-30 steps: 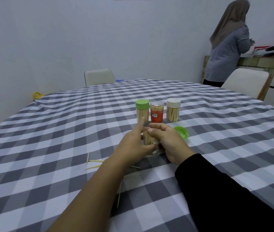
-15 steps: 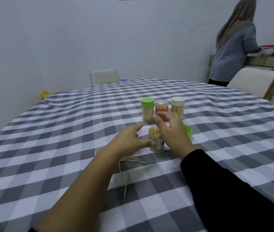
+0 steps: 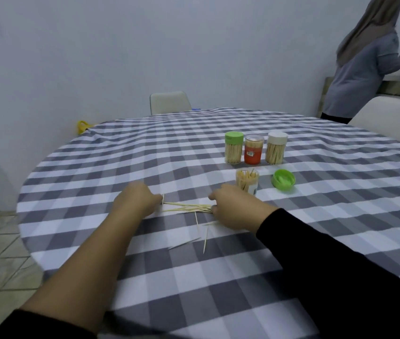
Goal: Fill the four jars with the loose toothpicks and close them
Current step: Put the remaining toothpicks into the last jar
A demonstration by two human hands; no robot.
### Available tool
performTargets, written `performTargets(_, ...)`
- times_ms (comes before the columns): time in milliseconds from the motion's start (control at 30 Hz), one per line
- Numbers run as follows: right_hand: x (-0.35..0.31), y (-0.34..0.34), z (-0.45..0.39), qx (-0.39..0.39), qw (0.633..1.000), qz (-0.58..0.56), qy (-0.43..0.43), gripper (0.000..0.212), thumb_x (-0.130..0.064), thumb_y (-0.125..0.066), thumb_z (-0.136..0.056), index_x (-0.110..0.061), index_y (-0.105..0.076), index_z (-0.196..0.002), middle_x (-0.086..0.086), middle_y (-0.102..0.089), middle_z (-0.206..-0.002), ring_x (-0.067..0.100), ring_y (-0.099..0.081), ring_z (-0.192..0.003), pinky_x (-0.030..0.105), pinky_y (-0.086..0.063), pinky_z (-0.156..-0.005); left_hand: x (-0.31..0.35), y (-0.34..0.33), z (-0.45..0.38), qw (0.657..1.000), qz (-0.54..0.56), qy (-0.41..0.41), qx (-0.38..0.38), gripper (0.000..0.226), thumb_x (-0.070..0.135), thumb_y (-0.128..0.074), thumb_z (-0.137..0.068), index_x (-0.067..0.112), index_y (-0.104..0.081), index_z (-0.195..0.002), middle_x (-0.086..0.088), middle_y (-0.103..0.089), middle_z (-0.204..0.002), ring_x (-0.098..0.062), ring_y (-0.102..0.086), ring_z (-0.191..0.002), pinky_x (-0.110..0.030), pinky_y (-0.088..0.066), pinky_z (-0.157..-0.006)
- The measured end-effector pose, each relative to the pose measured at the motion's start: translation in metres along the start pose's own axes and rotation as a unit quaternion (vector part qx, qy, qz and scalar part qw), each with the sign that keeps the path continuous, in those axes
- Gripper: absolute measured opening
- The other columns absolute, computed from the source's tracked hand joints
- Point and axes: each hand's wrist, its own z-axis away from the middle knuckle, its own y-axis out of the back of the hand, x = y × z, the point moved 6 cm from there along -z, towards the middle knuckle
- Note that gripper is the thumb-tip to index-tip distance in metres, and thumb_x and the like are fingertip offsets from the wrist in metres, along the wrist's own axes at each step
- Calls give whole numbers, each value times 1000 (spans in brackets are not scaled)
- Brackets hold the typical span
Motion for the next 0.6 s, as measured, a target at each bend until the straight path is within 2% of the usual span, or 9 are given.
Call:
performTargets(100,6,-1,9,-15,998,-59,-14,46,-35,-46,-97,-13,-47,-136,8,-48,-136,25,-48,-121,33,-39,-99,6,-5,3,999,20,-36,-13,40,45,-49,-94,11,-64,-108,-8,-62,-103,-23,-57,-88,-33,-47,-72)
performTargets(200,8,-7,13,-27,996,-79,-15,47,-45,-53,-92,-14,-53,-128,6,-56,-124,23,-54,-110,32,-44,-91,23,-9,14,992,64,-102,-29,24,32,-49,-95,17,-67,-90,-5,-62,-90,-21,-56,-79,-32,-46,-69)
performTargets(267,9,-12,14,-32,997,-68,-11,41,-52,-53,-89,-15,-61,-105,4,-61,-102,21,-56,-94,30,-46,-77,34,-11,21,987,68,-143,-36,22,25,-48,-95,20,-69,-99,-4,-63,-93,-20,-57,-84,-29,-46,-69)
performTargets(333,9,-13,15,-15,998,-66,-17,47,-64,-53,-83,-18,-55,-75,0,-54,-80,19,-53,-79,29,-40,-61,43,-13,27,981,65,-176,-49,25,25,-48,-97,18,-69,-109,-4,-64,-103,-20,-57,-91,-28,-45,-74)
performTargets(400,6,-14,18,-5,998,-53,-22,56,-74,-54,-73,-19,-49,-65,0,-48,-76,15,-48,-71,29,-34,-56,48,-16,32,975,66,-201,-68,28,30,-48,-97,18,-67,-113,-3,-64,-107,-16,-55,-90,-26,-41,-74)
performTargets(500,2,-16,21,-17,999,-34,-22,54,-72,-62,-69,-20,-59,-82,0,-50,-91,17,-49,-83,30,-41,-65,49,-19,36,967,67,-223,-103,32,41,-48,-96,22,-66,-114,-1,-63,-108,-14,-55,-90,-27,-41,-78)
performTargets(600,3,-14,23,-23,997,-68,-31,48,-50,-67,-79,-12,-65,-108,5,-61,-104,20,-57,-92,32,-50,-80,46,-21,38,956,42,-244,-155,44,58,-53,-87,31,-64,-118,2,-60,-119,-16,-53,-101,-33,-42,-93)
